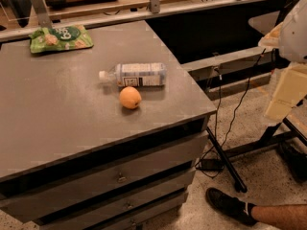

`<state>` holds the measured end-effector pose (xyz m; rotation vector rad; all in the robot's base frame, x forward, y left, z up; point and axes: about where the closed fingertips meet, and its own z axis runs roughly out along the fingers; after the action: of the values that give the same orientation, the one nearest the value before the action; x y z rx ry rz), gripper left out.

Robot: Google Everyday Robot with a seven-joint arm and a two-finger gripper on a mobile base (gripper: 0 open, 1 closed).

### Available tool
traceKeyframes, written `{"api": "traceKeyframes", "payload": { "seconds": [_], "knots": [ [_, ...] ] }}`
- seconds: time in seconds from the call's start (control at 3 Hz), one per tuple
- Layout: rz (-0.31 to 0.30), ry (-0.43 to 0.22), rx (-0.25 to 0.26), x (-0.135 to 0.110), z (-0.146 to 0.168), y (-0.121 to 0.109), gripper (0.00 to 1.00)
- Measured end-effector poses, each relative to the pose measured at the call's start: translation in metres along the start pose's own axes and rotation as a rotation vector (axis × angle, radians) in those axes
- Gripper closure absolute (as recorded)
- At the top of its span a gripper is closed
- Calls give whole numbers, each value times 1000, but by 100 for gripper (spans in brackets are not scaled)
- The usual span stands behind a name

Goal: Move orange near green rice chip bag

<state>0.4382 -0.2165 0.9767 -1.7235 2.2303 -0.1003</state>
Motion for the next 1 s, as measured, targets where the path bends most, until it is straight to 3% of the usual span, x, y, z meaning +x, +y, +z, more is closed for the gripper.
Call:
{"api": "traceKeyframes", "payload": {
  "seconds": [0.33,0.67,1.0],
  "knots": [
    [0,0,0,0,0,0,0],
    [40,-40,7,-2,-2,-3,0],
    [116,-160,8,-3,11,-3,0]
  ]
}}
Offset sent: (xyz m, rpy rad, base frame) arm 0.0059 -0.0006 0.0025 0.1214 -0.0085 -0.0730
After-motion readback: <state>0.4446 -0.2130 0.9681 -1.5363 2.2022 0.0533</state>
